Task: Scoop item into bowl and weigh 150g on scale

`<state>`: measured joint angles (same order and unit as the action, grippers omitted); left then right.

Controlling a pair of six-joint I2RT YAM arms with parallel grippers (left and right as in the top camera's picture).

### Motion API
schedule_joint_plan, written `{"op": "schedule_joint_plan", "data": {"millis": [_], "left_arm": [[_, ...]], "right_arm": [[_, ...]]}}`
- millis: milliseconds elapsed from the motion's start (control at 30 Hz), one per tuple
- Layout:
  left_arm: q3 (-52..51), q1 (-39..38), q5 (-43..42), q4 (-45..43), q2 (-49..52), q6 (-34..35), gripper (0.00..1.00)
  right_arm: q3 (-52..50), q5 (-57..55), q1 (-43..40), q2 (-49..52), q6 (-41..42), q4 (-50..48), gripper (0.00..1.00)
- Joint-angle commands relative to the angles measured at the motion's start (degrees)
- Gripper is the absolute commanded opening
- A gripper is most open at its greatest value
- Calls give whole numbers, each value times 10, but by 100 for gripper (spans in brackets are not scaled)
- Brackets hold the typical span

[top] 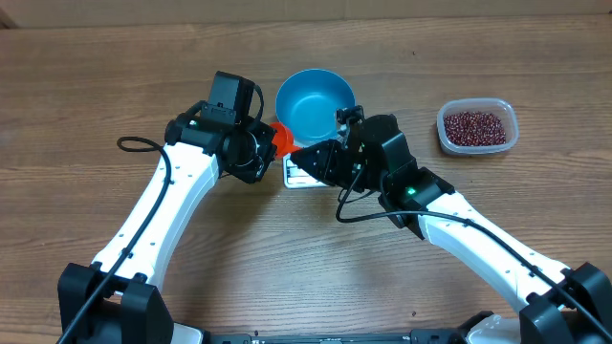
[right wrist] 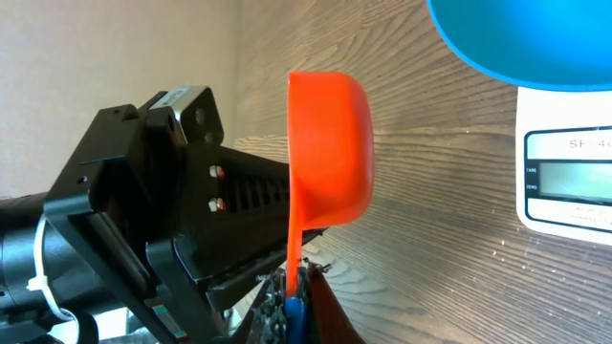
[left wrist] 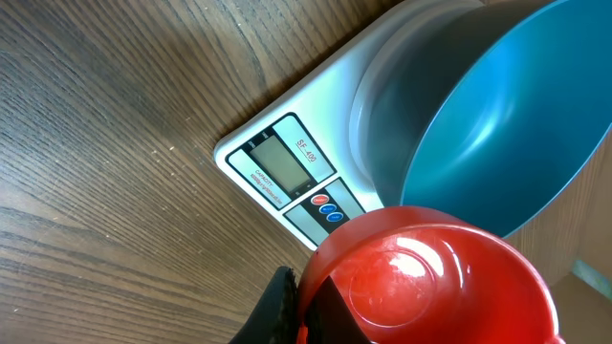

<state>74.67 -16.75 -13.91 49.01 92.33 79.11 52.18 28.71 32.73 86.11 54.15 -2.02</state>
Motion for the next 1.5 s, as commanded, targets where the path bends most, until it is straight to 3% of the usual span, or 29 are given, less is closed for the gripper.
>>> {"op": "schedule_joint_plan", "data": {"millis": [0,267,800,867,967,1100,1167,1333,1467], "left_arm": [[3,-5,-6,5,2,-16,4],[3,-5,-7,7,2,-16,4],[3,-5,-8,13,2,-15,4],[3,-5,-8,13,2,-15,4],[3,-5,-8,13,2,-15,4],[3,-5,-8,13,2,-13,5],[3,-5,-7,13,2,-13,16],[3,-5,-7,13,2,-13,60],[3,-2,-2,13,2,-24,65]], "right_arm": [[11,-4,0,2,-1,-18,6],[11,-11,-3,2,-1,-25,15],[11,-48,-3,2,16,-25,15],[11,-49,-3,2,16,-24,14],[11,-49,-3,2,18,-24,4],[11,-48,-3,2,18,-24,4],[11,-47,-3,2,18,-24,4],[11,-47,-3,2,10,-22,4],[11,-47,-3,1,-4,-18,4]]}}
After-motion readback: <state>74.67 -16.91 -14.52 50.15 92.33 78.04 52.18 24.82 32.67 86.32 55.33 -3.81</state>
